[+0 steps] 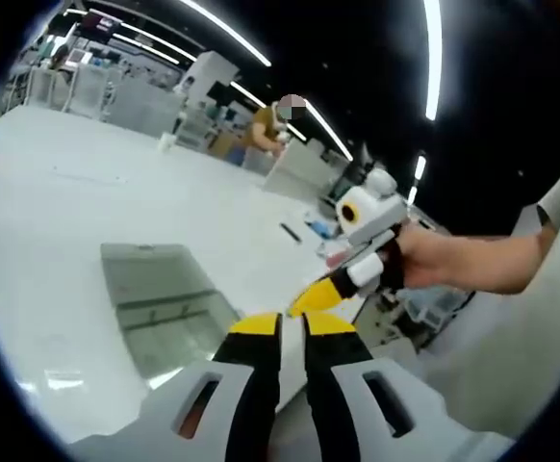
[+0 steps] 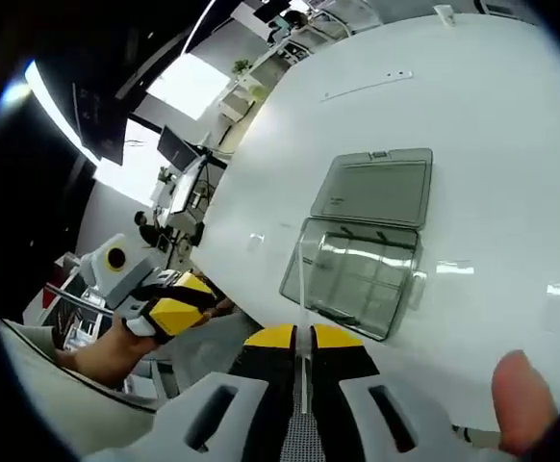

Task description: Insert the divider into the dual guide fixture by aligning both edges with the guide slots and pushing it downward to the bottom, including one-sided entry, uneven engagement, binding, and posture correction.

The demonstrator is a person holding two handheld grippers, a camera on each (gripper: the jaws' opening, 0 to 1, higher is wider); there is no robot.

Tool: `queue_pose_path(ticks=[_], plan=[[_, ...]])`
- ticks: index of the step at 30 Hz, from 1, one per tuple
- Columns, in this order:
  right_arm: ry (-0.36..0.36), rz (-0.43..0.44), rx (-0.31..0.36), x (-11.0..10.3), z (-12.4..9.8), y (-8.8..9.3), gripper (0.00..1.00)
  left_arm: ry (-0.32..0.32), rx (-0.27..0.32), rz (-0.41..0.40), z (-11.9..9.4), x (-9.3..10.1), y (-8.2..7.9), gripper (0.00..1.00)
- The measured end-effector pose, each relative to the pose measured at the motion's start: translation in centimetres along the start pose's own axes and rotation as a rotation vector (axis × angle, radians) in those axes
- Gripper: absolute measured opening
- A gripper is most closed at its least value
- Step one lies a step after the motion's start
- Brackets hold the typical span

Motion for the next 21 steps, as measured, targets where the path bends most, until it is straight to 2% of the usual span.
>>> queue_pose_path(ticks=[5, 12, 14, 15, 20, 21], plan=[[0.022, -0.044, -0.018, 0.6, 0.5, 0.0, 0.00, -0.002, -0.006, 0.006, -0.3, 0.1, 0.2, 0.04], [0.048, -0.060, -0.043, 1.1, 1.2, 0.0, 0.00, -0.008, -0.013, 0.009, -0.7, 0.2, 0.5, 0.04], [0.072, -0.039, -0.074, 1.3, 1.3, 0.3, 0.00, -0.011, -0.015, 0.013, -0.8, 0.2, 0.6, 0.04], [0.068, -0.046, -0.064, 1.2, 1.5, 0.2, 0.00, -0.014, -0.018, 0.016, -0.9, 0.2, 0.7, 0.04], [0.110, -0.026, -0.105, 1.4, 1.9, 0.4, 0.00, -0.020, -0.025, 0.028, -1.1, 0.2, 0.9, 0.03], [0.135, -0.016, -0.122, 1.8, 2.0, 0.5, 0.00, -0.021, -0.026, 0.029, -1.1, 0.2, 1.0, 0.03]])
Point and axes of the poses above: the point that each gripper's makers call its tool centre point, and the gripper's own axes: z roughly forward along the fingers, x roughly to its right, y roughly out of its underside, the point moved 3 cm from there along -z, roughly backward along the fingers, and after that the axes turned 11 degrees about x, right-handed, at the moved point
